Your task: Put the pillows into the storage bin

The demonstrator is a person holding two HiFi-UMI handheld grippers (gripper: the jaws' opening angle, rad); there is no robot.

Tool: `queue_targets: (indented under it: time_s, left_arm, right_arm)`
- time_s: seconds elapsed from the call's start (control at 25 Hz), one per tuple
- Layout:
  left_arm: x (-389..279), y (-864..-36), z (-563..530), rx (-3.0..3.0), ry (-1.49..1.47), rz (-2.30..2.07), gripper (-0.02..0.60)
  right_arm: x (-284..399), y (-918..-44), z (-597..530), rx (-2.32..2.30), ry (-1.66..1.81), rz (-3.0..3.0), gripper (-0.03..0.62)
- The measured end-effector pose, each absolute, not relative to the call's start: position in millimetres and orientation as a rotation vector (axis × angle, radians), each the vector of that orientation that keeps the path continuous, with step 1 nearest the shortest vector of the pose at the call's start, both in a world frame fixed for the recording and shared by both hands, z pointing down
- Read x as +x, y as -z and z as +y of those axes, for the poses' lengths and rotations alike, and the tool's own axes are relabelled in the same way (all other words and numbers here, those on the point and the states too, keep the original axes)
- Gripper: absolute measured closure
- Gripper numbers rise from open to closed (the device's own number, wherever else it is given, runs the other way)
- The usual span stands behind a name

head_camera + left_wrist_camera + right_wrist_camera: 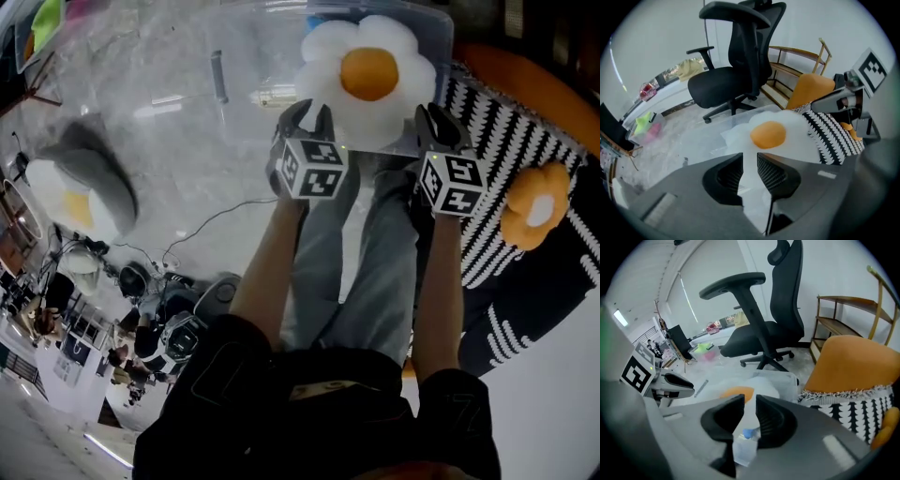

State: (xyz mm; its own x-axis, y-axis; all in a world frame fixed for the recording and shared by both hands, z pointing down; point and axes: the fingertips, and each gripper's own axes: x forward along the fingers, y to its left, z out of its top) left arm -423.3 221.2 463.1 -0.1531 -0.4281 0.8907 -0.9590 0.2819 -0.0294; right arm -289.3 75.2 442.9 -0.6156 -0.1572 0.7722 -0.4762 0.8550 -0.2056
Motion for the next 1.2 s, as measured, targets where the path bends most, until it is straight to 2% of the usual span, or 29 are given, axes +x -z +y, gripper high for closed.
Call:
queue_targets:
  time_s: [0.32, 0.56, 0.84, 1.2]
  left_arm:
    - [-395.5, -466.0, 191.6, 1.363, -0.734, -1.631, 0.482]
    - [-353.9, -456.2, 147.5, 1.487, -0.708, -1.578, 0.563]
    - [-268.1, -445.5, 96.4, 1.647, -0.77, -1.429, 0.571]
    - [-135.3, -446.5, 37.3, 1.841, -0.863, -1.283, 0.571]
  right_arm:
    - [-242.2, -458.4, 86.9, 0.494, -0.607, -2.13, 0.523]
    - [-197.6, -452.3, 79.0, 0.605, -0.695, -2.122, 0.589]
    - [-116.2, -443.6, 53.9, 0.778, -0.774, -2.097, 0.591]
    - [36.2, -441.5, 21.6, 1.127, -0.849, -1.992, 0.591]
